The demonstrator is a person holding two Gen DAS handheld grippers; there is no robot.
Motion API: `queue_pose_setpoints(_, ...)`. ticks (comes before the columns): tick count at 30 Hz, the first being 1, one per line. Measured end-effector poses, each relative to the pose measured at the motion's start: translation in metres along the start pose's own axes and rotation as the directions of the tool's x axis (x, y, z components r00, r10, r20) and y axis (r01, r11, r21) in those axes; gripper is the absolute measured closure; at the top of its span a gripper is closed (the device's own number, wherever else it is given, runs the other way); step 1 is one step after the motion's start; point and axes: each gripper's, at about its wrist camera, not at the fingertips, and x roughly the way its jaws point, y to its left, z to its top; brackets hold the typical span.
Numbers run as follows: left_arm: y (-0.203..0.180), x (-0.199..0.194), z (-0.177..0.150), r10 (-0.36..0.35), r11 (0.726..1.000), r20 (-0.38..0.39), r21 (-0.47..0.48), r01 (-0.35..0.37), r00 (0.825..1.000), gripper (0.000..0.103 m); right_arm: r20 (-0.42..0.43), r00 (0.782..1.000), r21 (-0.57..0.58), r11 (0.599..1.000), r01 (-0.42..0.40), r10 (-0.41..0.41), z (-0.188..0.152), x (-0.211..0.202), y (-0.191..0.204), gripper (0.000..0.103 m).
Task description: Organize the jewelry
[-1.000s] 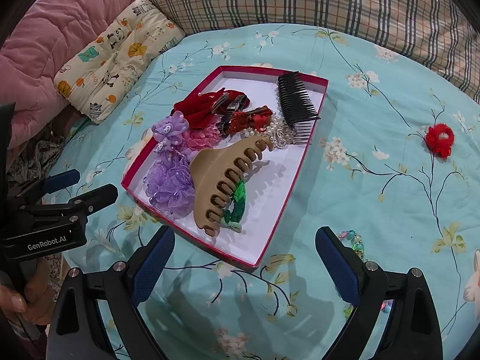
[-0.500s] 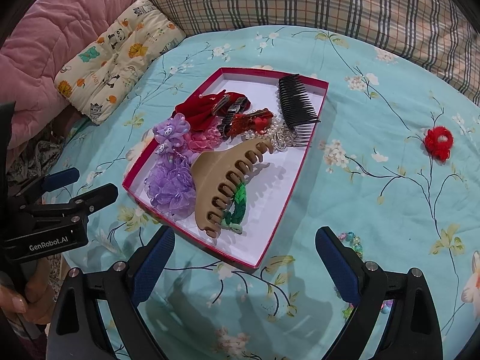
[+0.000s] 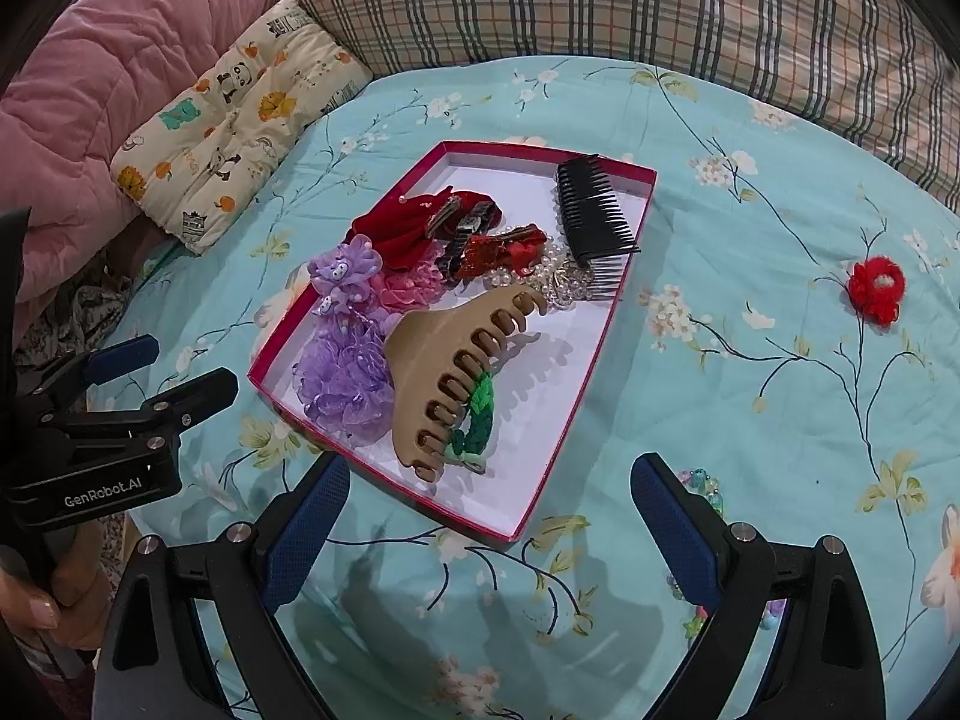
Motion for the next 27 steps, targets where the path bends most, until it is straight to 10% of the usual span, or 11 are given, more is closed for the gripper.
queue_pose_setpoints(27, 0.0047, 0.0025, 0.0018, 0.001, 1.0, -0.008, -0.015, -0.001, 1.0, 0.012, 0.0, 1.0, 0.003, 1.0, -0.001, 0.001, 0.0051, -0.0019, -0.0064, 0.007)
